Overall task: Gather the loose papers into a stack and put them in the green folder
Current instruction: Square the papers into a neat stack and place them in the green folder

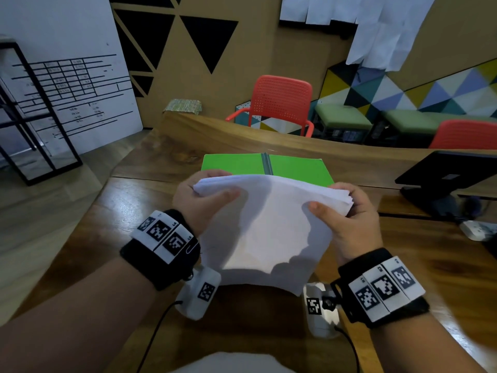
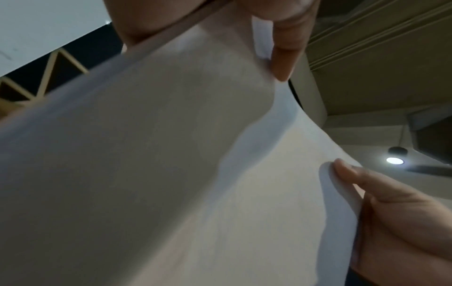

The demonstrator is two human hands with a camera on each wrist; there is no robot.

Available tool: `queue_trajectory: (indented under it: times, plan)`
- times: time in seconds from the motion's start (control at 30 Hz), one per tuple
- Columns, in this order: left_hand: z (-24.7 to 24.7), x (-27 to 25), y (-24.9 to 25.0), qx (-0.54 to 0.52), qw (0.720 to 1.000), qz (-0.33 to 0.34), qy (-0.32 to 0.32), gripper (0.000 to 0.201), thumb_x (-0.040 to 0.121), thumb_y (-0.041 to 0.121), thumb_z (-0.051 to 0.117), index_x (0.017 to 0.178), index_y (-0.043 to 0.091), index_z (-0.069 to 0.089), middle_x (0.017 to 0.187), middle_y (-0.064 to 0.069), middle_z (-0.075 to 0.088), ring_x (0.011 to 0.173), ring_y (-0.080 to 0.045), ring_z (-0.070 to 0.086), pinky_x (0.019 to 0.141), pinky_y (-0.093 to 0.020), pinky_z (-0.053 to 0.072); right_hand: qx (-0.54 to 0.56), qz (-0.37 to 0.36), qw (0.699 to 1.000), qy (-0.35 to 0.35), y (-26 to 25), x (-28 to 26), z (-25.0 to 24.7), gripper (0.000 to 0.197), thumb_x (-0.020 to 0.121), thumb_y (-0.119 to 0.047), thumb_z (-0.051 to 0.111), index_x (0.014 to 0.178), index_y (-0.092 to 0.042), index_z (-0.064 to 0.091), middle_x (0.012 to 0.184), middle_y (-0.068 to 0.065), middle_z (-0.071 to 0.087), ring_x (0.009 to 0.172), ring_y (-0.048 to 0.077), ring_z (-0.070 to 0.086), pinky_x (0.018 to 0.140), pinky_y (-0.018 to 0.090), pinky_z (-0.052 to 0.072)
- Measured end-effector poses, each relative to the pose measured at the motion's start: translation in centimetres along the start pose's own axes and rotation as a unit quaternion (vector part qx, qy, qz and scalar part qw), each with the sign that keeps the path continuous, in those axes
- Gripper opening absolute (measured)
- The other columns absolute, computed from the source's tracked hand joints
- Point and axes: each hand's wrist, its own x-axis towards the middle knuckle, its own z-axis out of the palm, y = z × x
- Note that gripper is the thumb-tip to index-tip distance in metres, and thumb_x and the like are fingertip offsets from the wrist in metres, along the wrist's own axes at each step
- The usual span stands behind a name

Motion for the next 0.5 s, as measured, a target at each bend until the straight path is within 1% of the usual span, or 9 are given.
queue_trajectory:
  times: [0.07,0.13,0.2,0.23,0.3,0.33,0.43,0.47,0.5]
  plan:
    - [0.1,0.0,1.0,-0.045,0.999,0.012,0.015,0.015,0.053,0.026,0.075,0.066,0.022,0.069,0.066,0.007,0.070,0.054,-0.001,0.060,0.052,-0.012,0.049,0.002,-0.034,0.999,-0.007,-0.6,-0.2,0.0,0.048,0.038,-0.033,0.087,0.079,-0.025,0.063,0.075,-0.010,0.067,0.065,0.007,0.065,0.056,0.023,0.056]
    - [0.4,0.2,1.6,-0.045,0.998,0.008,0.034,0.003,0.058,0.024,0.070,0.057,0.021,0.070,0.066,0.003,0.068,0.054,-0.003,0.058,0.051,-0.013,0.048,-0.004,-0.043,0.999,-0.009,-0.9,-0.2,0.2,0.030,0.051,-0.024,0.081,0.076,-0.024,0.064,0.070,-0.012,0.067,0.061,0.004,0.063,0.054,0.020,0.053]
    - [0.6,0.4,1.9,-0.040,0.998,-0.006,0.046,0.009,0.059,0.023,0.067,0.051,0.024,0.071,0.056,0.009,0.068,0.049,-0.002,0.057,0.048,-0.013,0.047,-0.030,-0.042,0.999,0.002,-0.8,-0.1,0.6,0.015,0.066,-0.017,0.079,0.067,-0.027,0.068,0.069,-0.012,0.066,0.061,0.005,0.059,0.056,0.018,0.050]
    - [0.6,0.4,2.0,-0.044,0.998,-0.012,0.047,0.012,0.059,0.021,0.065,0.049,0.024,0.071,0.051,0.010,0.068,0.046,-0.001,0.056,0.046,-0.012,0.046,-0.041,-0.037,0.998,0.014,-0.7,0.0,0.7,0.012,0.068,-0.020,0.076,0.064,-0.028,0.069,0.071,-0.010,0.064,0.065,0.009,0.058,0.061,0.021,0.049]
    - [0.6,0.5,2.0,-0.064,0.996,-0.017,0.052,0.016,0.063,0.014,0.062,0.050,0.020,0.070,0.046,0.010,0.066,0.041,0.000,0.054,0.043,-0.010,0.043,-0.045,-0.025,0.998,0.046,-0.6,0.2,1.0,0.003,0.064,-0.030,0.070,0.063,-0.028,0.068,0.076,-0.001,0.061,0.076,0.019,0.053,0.073,0.032,0.043]
    - [0.5,0.5,2.1,-0.072,0.996,-0.018,0.056,0.019,0.066,0.010,0.060,0.051,0.018,0.069,0.046,0.009,0.066,0.040,-0.001,0.054,0.043,-0.010,0.043,-0.039,-0.020,0.997,0.059,-0.7,0.3,1.1,0.004,0.063,-0.032,0.070,0.062,-0.028,0.067,0.076,0.000,0.059,0.077,0.021,0.050,0.076,0.035,0.039]
    - [0.3,0.6,1.9,-0.099,0.993,-0.031,0.049,0.025,0.068,0.005,0.054,0.052,0.018,0.069,0.055,0.008,0.071,0.052,-0.008,0.057,0.054,-0.019,0.047,-0.009,-0.004,0.997,0.071,-0.9,0.6,1.5,0.021,0.053,-0.045,0.079,0.063,-0.030,0.068,0.076,-0.001,0.058,0.082,0.025,0.049,0.080,0.041,0.038]
    - [0.3,0.6,1.9,-0.107,0.993,-0.040,0.042,0.024,0.065,0.007,0.054,0.052,0.019,0.070,0.058,0.008,0.072,0.056,-0.012,0.057,0.058,-0.022,0.047,-0.006,-0.001,0.997,0.072,-0.9,0.7,1.8,0.020,0.054,-0.046,0.078,0.062,-0.031,0.068,0.078,0.001,0.057,0.085,0.026,0.048,0.082,0.042,0.039]
    - [0.3,0.6,1.9,-0.110,0.992,-0.049,0.038,0.023,0.064,0.008,0.053,0.053,0.019,0.070,0.059,0.007,0.072,0.059,-0.014,0.057,0.060,-0.024,0.047,-0.004,0.003,0.997,0.079,-0.9,0.7,2.0,0.013,0.059,-0.042,0.075,0.060,-0.031,0.068,0.078,0.002,0.055,0.085,0.027,0.047,0.083,0.043,0.040]
